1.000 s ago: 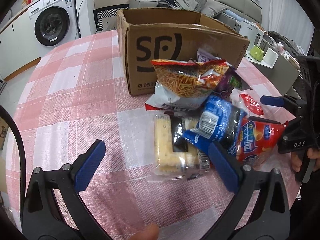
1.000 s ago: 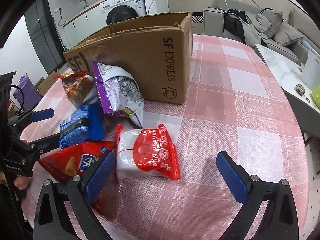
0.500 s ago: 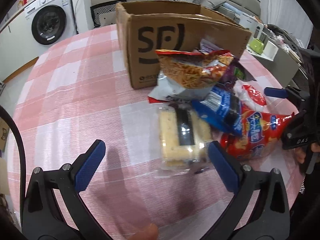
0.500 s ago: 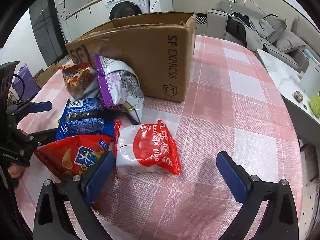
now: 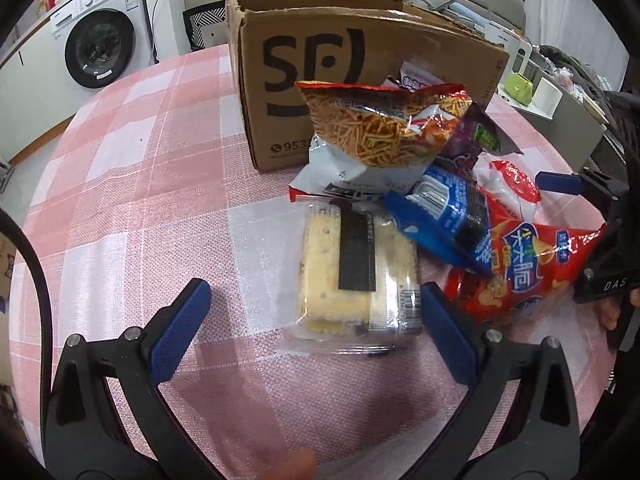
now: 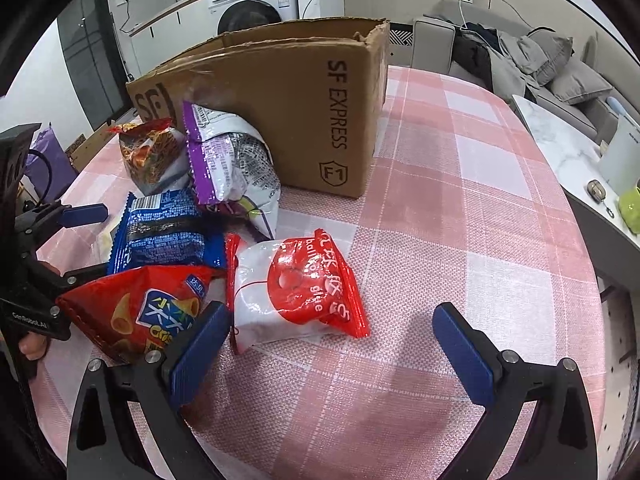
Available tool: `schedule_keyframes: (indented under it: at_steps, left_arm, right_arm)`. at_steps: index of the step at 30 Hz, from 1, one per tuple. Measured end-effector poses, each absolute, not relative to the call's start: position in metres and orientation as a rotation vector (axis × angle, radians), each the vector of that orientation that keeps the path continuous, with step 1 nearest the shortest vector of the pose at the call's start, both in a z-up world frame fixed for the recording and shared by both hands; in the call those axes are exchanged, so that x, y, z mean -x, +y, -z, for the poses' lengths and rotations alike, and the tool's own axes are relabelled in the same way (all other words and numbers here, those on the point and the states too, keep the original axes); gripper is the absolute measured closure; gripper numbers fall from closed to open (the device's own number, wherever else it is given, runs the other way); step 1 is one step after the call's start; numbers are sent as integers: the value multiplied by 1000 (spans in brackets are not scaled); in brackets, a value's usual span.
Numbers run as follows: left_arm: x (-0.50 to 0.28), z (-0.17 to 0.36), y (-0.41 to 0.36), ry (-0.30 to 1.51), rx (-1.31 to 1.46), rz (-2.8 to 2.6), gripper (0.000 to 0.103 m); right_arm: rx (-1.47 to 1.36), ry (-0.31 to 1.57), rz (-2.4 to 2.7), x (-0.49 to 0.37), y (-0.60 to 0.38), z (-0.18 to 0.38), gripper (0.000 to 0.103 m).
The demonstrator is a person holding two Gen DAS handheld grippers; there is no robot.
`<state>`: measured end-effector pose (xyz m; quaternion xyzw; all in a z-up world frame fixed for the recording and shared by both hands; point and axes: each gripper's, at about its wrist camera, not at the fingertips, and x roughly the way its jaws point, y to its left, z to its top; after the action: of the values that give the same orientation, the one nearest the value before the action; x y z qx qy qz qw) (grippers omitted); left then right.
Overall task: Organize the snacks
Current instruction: 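Grasp the white-and-red balloon glue pack with the right tool while the left tool grasps the cracker pack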
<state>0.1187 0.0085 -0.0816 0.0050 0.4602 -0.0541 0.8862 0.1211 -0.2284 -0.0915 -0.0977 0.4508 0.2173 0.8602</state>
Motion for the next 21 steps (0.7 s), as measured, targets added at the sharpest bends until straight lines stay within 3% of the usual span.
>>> schedule_keyframes:
  at_steps: [3, 5, 9, 11, 14, 21]
  left_arm:
    - [-118, 84, 7, 956, -32, 104, 1]
    - [-115, 85, 7, 955, -31, 105, 1]
    - [-112, 85, 6, 953, -32, 104, 0]
    - [-113, 85, 6, 953, -32, 104, 1]
    - [-112, 85, 6, 953, -32, 104, 0]
    - [-110, 86, 4, 953, -31, 105, 1]
  right_arm:
    - [214, 931, -462, -119, -227, 91, 2]
    - [222, 914, -467, -116, -226, 90, 13]
    - [220, 910, -489, -115, -222, 90, 22]
    - [221, 897, -509, -113, -221, 88, 37]
    - [232, 890, -519, -112, -219, 87, 47]
    - [224, 864, -550, -108, -220, 78, 53]
